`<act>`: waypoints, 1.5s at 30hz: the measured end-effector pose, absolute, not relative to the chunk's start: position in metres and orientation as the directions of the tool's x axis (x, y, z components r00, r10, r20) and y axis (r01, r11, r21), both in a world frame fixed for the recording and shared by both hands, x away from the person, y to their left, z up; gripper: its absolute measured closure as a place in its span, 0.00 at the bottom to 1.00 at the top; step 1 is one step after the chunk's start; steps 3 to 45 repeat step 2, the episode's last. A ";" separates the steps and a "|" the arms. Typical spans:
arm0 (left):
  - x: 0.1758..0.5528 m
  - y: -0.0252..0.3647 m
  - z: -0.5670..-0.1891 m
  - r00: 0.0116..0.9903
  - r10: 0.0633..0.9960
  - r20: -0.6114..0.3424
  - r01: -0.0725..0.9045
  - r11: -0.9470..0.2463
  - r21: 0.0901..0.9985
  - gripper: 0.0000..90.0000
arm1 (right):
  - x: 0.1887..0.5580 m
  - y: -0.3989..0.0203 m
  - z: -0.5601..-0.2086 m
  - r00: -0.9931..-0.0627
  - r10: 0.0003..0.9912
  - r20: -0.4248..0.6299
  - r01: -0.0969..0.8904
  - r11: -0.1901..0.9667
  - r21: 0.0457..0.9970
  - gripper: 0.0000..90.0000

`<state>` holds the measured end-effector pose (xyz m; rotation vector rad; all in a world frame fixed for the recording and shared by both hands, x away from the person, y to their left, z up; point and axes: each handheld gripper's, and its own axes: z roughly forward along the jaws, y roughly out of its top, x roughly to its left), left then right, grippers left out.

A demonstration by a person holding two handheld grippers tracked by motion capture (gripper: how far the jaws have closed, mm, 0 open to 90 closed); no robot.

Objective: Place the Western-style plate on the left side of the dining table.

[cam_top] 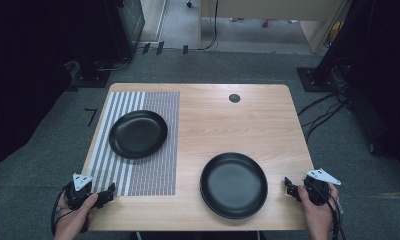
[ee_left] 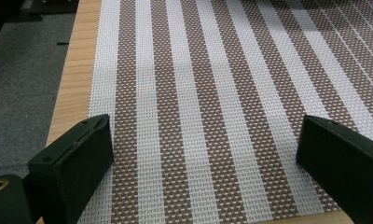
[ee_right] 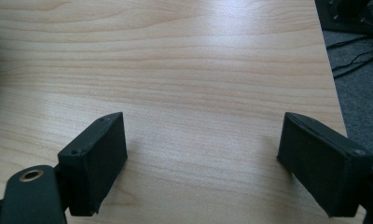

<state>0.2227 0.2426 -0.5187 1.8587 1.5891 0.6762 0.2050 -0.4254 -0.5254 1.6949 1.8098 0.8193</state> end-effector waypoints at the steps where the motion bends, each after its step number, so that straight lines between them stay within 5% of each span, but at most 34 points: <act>1: 0.223 0.243 -0.519 0.156 0.988 0.000 0.685 -0.108 0.720 0.04 | 0.205 -0.425 -0.525 -0.078 0.997 0.029 0.679 0.032 0.733 0.16; 45: 0.223 0.242 -0.519 0.155 0.988 -0.001 0.686 -0.107 0.720 0.03 | 0.205 -0.425 -0.525 -0.077 0.997 0.029 0.679 0.031 0.733 0.16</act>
